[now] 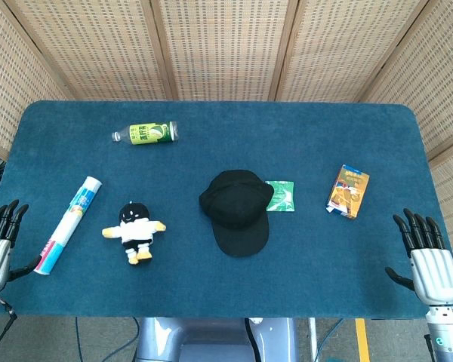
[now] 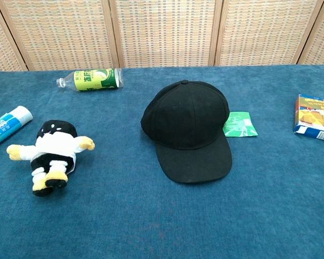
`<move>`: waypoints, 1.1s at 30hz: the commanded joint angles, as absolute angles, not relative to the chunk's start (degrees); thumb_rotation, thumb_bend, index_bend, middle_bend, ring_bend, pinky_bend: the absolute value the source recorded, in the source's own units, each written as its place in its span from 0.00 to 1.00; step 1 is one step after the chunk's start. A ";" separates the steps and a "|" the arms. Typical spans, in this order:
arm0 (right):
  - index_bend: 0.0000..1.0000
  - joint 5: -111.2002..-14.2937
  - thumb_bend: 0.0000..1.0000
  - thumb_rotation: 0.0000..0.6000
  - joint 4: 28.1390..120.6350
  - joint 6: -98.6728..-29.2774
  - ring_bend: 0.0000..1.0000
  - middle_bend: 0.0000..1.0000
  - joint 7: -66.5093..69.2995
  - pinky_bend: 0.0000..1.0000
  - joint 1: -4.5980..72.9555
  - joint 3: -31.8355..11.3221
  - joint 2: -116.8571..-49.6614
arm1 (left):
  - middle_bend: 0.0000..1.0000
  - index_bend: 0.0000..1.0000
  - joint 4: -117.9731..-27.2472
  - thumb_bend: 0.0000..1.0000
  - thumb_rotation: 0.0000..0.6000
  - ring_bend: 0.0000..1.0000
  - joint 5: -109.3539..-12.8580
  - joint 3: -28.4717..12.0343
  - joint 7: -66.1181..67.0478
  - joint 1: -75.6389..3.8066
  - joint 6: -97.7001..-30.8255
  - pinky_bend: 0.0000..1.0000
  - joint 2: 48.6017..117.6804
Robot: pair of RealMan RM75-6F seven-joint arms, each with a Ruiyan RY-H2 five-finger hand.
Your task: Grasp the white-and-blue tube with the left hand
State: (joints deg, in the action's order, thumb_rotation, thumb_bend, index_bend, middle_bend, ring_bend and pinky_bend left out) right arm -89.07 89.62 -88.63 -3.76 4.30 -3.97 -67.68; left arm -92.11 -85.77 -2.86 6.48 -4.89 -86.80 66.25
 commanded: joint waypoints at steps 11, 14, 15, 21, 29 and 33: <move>0.00 -89.48 0.13 1.00 89.82 -88.56 0.00 0.00 -3.43 0.00 4.32 -3.79 -67.58 | 0.00 0.00 -92.05 0.22 1.00 0.00 -85.45 -2.95 6.24 -5.01 -86.39 0.00 66.18; 0.00 -89.20 0.13 1.00 89.74 -88.31 0.00 0.00 -3.44 0.00 4.36 -3.83 -67.62 | 0.00 0.00 -92.03 0.22 1.00 0.00 -85.16 -3.01 6.18 -5.12 -86.06 0.00 66.19; 0.00 -89.09 0.13 1.00 89.73 -88.21 0.00 0.00 -3.42 0.00 4.38 -3.85 -67.62 | 0.00 0.00 -92.02 0.22 1.00 0.00 -85.12 -3.03 6.13 -5.14 -86.02 0.00 66.18; 0.00 -89.23 0.13 1.00 89.85 -88.27 0.00 0.00 -3.40 0.00 4.39 -3.85 -67.55 | 0.00 0.00 -92.03 0.22 1.00 0.00 -85.06 -3.03 6.07 -5.19 -85.89 0.00 66.17; 0.00 -89.16 0.13 1.00 89.80 -88.25 0.00 0.00 -2.93 0.00 4.28 -3.78 -67.41 | 0.00 0.00 -92.39 0.22 1.00 0.00 -85.22 -2.94 5.99 -5.14 -85.98 0.00 66.06; 0.00 -89.20 0.13 1.00 89.79 -88.11 0.00 0.00 -2.61 0.00 4.35 -3.76 -67.35 | 0.00 0.10 -92.97 0.23 1.00 0.00 -85.05 -2.84 5.48 -5.44 -85.13 0.00 65.72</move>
